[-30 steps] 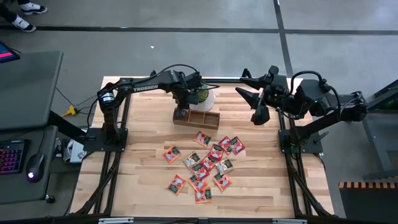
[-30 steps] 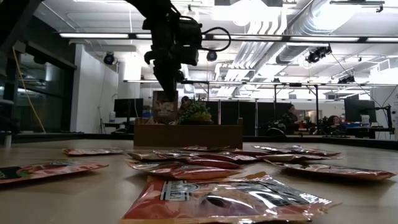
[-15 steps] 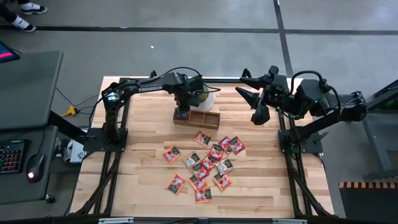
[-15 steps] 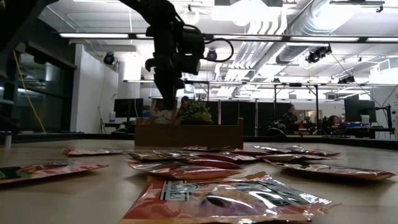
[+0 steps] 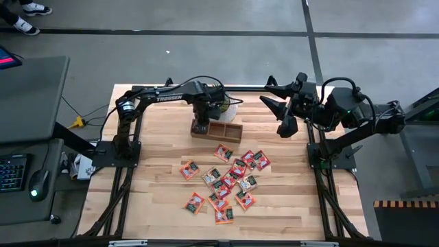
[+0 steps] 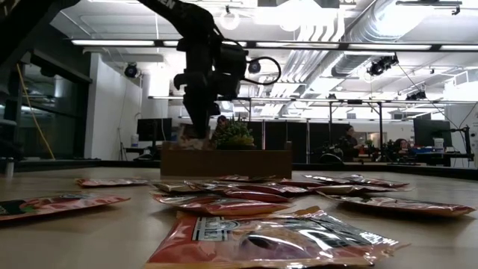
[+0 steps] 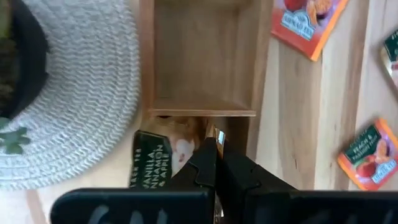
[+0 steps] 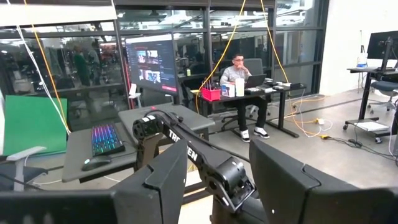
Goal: Pick & Place Tea
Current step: Put the left brown tea bag into the left section of the wooden organizer
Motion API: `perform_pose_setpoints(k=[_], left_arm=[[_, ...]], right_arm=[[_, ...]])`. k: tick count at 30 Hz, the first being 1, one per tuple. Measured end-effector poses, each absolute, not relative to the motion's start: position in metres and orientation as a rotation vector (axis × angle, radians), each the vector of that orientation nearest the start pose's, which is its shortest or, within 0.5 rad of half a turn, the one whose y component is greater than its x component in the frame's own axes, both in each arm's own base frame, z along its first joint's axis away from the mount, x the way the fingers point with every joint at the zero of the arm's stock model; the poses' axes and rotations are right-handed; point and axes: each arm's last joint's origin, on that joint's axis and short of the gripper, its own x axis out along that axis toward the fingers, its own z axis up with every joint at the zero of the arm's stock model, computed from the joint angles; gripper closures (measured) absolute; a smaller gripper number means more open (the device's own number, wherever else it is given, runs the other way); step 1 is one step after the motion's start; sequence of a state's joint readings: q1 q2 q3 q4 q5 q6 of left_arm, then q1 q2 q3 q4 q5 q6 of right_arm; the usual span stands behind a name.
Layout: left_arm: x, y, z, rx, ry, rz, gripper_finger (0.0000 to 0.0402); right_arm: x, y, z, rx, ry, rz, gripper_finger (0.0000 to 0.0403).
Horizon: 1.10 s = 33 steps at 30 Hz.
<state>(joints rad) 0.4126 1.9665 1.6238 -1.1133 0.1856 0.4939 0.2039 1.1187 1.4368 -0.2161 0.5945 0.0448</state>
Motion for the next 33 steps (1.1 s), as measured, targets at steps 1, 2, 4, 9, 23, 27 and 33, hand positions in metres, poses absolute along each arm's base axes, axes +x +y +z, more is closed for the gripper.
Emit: perform_pose_setpoints(k=[1,2,4,9,23,27,33], left_arm=[[0.354,0.149,0.226,-0.014,1.384,-0.152,0.0401],[0.354,0.149,0.226,-0.011,1.387,-0.148,0.0401],[0.354,0.150,0.226,-0.010,1.388,-0.145,0.0401],[0.354,0.149,0.226,-0.019,1.380,-0.157,0.0397],[0.353,0.151,0.225,0.016,1.417,-0.087,0.0264],[0.353,0.153,0.237,0.050,1.441,-0.037,0.0256],[0.361,0.158,0.282,0.114,1.360,0.033,0.0257]], right_arm=[[0.209,0.027,0.484,0.084,-0.103,-0.388,0.0233],[0.209,0.027,0.484,0.084,-0.103,-0.388,0.0233],[0.209,0.027,0.484,0.084,-0.103,-0.388,0.0233],[0.209,0.027,0.484,0.084,-0.103,-0.388,0.0233],[0.209,0.027,0.483,0.082,-0.097,-0.388,0.0233],[0.209,0.027,0.483,0.078,-0.090,-0.389,0.0233],[0.209,0.027,0.482,0.076,-0.084,-0.389,0.0233]])
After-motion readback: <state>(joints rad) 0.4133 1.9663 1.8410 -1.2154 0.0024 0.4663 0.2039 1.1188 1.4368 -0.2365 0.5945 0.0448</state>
